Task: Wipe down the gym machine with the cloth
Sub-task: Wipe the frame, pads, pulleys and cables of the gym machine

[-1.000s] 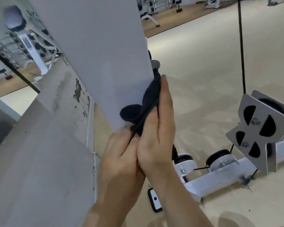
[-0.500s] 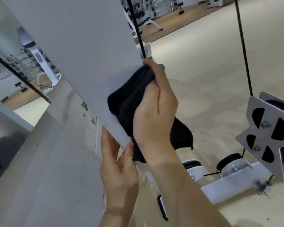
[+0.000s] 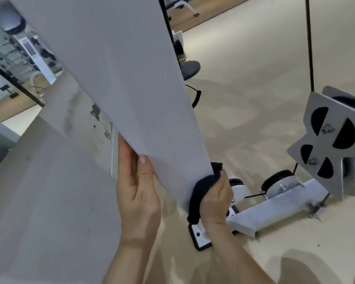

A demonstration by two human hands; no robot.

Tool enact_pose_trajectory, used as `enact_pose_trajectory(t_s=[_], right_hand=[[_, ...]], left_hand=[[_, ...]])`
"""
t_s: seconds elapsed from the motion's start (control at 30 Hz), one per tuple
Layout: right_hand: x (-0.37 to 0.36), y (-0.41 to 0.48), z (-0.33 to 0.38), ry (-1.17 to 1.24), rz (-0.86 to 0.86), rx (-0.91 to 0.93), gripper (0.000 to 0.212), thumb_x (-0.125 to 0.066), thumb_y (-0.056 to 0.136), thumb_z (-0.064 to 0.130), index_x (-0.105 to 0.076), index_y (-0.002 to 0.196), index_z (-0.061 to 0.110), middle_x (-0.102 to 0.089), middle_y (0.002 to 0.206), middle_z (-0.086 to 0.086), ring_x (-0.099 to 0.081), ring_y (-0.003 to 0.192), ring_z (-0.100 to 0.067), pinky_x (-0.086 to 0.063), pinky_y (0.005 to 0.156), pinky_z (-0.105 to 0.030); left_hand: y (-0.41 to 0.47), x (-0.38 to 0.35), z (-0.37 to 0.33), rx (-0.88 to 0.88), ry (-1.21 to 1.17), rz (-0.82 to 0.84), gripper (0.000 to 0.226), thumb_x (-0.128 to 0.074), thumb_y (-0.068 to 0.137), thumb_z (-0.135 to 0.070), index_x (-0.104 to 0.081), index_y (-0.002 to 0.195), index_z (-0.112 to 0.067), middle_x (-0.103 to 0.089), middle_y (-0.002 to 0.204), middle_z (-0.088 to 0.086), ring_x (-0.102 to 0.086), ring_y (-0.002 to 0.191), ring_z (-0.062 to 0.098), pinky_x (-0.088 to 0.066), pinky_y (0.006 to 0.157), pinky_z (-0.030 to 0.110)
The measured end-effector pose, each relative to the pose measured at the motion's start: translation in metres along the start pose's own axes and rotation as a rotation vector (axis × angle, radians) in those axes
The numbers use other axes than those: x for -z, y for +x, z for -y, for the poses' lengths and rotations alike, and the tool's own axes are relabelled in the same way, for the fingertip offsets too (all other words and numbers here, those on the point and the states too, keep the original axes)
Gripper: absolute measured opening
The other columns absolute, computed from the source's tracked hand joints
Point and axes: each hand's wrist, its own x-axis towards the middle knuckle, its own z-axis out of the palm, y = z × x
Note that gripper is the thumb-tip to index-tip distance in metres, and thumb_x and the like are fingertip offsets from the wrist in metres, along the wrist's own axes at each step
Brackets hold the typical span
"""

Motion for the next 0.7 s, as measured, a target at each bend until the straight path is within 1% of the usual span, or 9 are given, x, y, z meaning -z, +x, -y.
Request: enact_pose_trajectory(t_s=[0.07,0.17,0.27,0.33,0.43,0.5,0.6,0.67,0.7], right_hand=[[-0.021,0.003,0.047,0.074,-0.057,0.069,0.039,-0.03,0.099,0.038,-0.058,0.084,0.015,-0.061,0.08,0.006,-0.053,0.077,-0.011,-0.043,0.08,-0.038],[-0.059,0.005,0.114,-0.006,-0.098,0.56,0.041,-0.026,0.101,0.044,-0.053,0.12,0.019,-0.066,0.113,0.003,-0.06,0.104,-0.013,-0.045,0.089,-0.026],[-0.056,0.008,0.093,-0.065,-0.07,0.894,0.041,-0.029,0.104,0.028,-0.04,0.137,0.007,-0.055,0.135,-0.01,-0.052,0.126,-0.019,-0.043,0.102,-0.03],[-0.03,0.007,0.04,-0.17,-0.004,0.865,0.042,-0.029,0.103,0.026,-0.036,0.142,0.011,-0.045,0.14,-0.008,-0.046,0.13,-0.018,-0.042,0.106,-0.036],[0.008,0.0,-0.036,-0.347,0.079,0.586,0.046,-0.03,0.097,0.026,-0.027,0.143,0.029,-0.04,0.141,0.004,-0.039,0.127,-0.007,-0.042,0.103,-0.047],[0.023,-0.002,-0.066,-0.522,0.065,0.587,0.048,-0.03,0.096,0.021,-0.028,0.144,0.021,-0.048,0.141,-0.007,-0.043,0.124,-0.014,-0.043,0.1,-0.047],[0.033,0.001,-0.076,-0.591,0.032,0.631,0.048,-0.042,0.096,0.002,-0.031,0.143,0.008,-0.053,0.137,-0.015,-0.047,0.124,-0.024,-0.046,0.097,-0.048],[0.047,-0.004,-0.078,-0.705,0.019,0.686,0.052,-0.052,0.089,-0.011,-0.045,0.14,0.001,-0.053,0.138,-0.015,-0.05,0.127,-0.031,-0.047,0.097,-0.051],[0.056,-0.008,-0.079,-0.785,0.017,0.717,0.05,-0.052,0.088,-0.01,-0.051,0.137,0.0,-0.053,0.139,-0.014,-0.05,0.126,-0.032,-0.046,0.098,-0.047]], left_hand=[[-0.008,-0.002,0.005,0.013,-0.022,0.014,0.053,-0.035,0.104,-0.015,-0.024,0.151,-0.038,-0.032,0.156,-0.007,-0.028,0.144,0.018,-0.027,0.113,0.055],[-0.013,-0.003,0.013,0.033,-0.039,0.033,0.054,-0.038,0.104,-0.015,-0.026,0.147,-0.046,-0.037,0.153,-0.006,-0.035,0.141,0.017,-0.034,0.113,0.047],[-0.014,0.001,0.015,0.06,-0.031,-0.021,0.05,-0.044,0.102,-0.02,-0.033,0.141,-0.049,-0.048,0.145,-0.005,-0.044,0.135,0.018,-0.043,0.106,0.044],[-0.014,0.001,0.015,0.101,-0.03,-0.065,0.049,-0.05,0.098,-0.026,-0.036,0.139,-0.049,-0.054,0.136,-0.008,-0.049,0.129,0.018,-0.047,0.099,0.038],[-0.015,-0.003,0.016,0.09,0.018,-0.11,0.05,-0.058,0.094,-0.021,-0.039,0.134,-0.044,-0.057,0.12,-0.02,-0.054,0.112,0.004,-0.048,0.084,0.011],[-0.018,-0.005,0.017,0.12,0.046,-0.111,0.053,-0.062,0.092,-0.017,-0.039,0.132,-0.043,-0.057,0.115,-0.021,-0.055,0.099,0.002,-0.046,0.077,0.007],[-0.019,0.013,0.018,0.142,0.145,0.024,0.066,-0.066,0.087,-0.014,-0.035,0.128,-0.055,-0.054,0.116,-0.011,-0.057,0.091,0.005,-0.048,0.069,0.008],[-0.016,0.029,0.021,0.141,0.283,0.109,0.055,-0.068,0.082,-0.023,-0.041,0.111,-0.061,-0.056,0.107,-0.013,-0.058,0.082,0.004,-0.046,0.066,0.007],[-0.018,0.034,0.026,0.163,0.327,0.131,0.043,-0.067,0.081,-0.026,-0.047,0.1,-0.058,-0.058,0.099,-0.016,-0.058,0.076,0.004,-0.045,0.064,0.009]])
